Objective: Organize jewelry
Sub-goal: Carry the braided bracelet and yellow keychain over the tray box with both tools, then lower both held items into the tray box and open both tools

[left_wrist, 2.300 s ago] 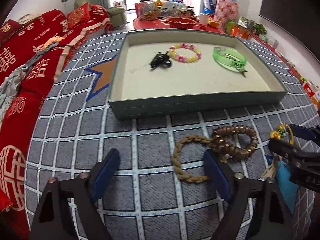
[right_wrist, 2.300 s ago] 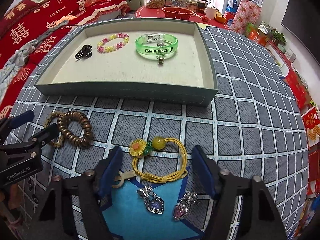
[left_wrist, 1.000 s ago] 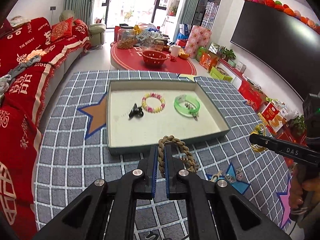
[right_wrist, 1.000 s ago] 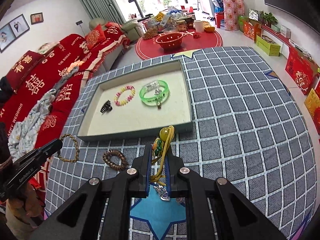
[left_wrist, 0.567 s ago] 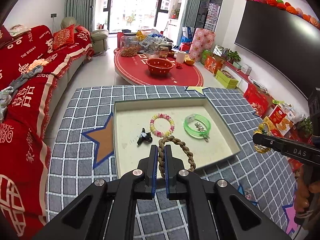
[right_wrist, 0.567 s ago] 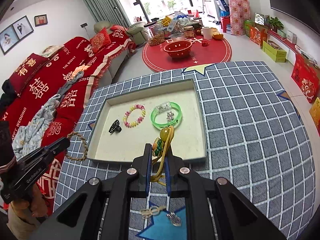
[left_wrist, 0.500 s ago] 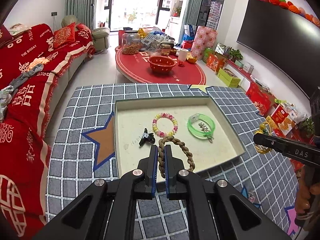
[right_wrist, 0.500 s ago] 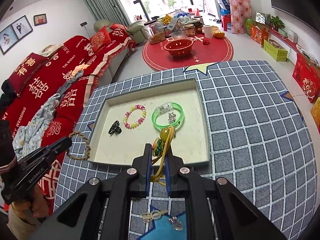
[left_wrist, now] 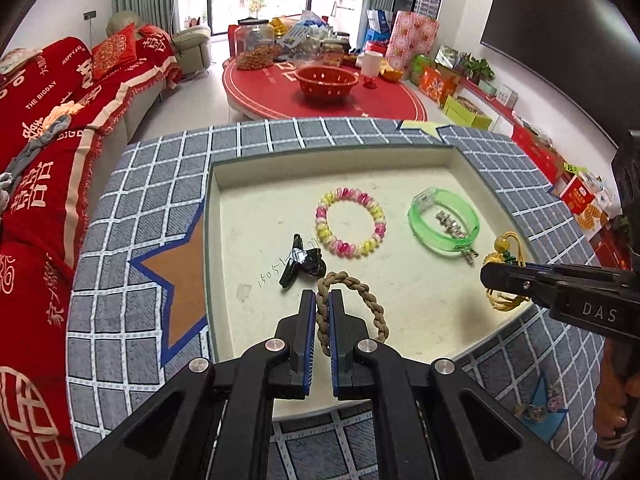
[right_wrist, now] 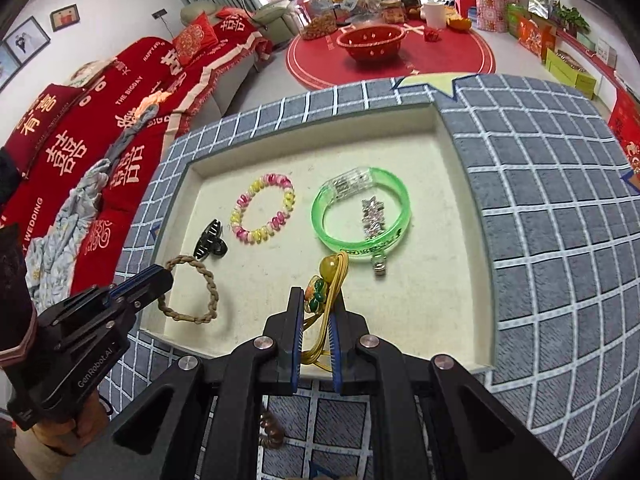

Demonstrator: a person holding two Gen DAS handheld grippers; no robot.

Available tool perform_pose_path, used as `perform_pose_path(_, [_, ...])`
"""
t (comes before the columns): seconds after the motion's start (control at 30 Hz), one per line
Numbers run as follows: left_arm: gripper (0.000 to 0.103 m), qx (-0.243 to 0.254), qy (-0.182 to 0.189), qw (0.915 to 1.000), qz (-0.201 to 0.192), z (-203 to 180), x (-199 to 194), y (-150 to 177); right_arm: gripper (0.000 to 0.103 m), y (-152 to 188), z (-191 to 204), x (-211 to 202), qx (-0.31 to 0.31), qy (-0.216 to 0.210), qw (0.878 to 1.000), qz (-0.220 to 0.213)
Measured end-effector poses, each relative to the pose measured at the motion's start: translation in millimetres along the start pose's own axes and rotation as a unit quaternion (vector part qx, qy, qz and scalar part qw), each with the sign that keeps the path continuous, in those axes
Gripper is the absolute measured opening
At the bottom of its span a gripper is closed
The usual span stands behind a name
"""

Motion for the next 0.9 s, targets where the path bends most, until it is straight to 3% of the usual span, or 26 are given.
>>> perform_pose_path(0.33, [0.019, 0.003, -0.024, 0.9993, 0.029, 4, 39, 7, 0.012, 0, -14, 38, 0.013, 0.012, 1.000, 0.020])
perform_pose_path(0.57, [0.019, 0.022, -0.063, 0.9977, 0.013, 5, 51, -1, 0.012, -19, -27, 43, 0.008, 0.037, 0.999, -0.004])
perform_pose_path(0.9, [0.020, 0.034, -0.089, 0.9954, 0.001, 11, 53, -6, 0.013, -24, -28, 41, -0.018, 0.063, 0.998, -0.023])
Point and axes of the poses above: each gripper's, at about its wrist camera, not at the fingertips, and x roughly the way its jaws point, z to its left, y to its underside, the point moved 10 cm from there along x, roughly the way its jaws point, and after that the axes turned 7 degrees about -z, right-handed, at the moved point
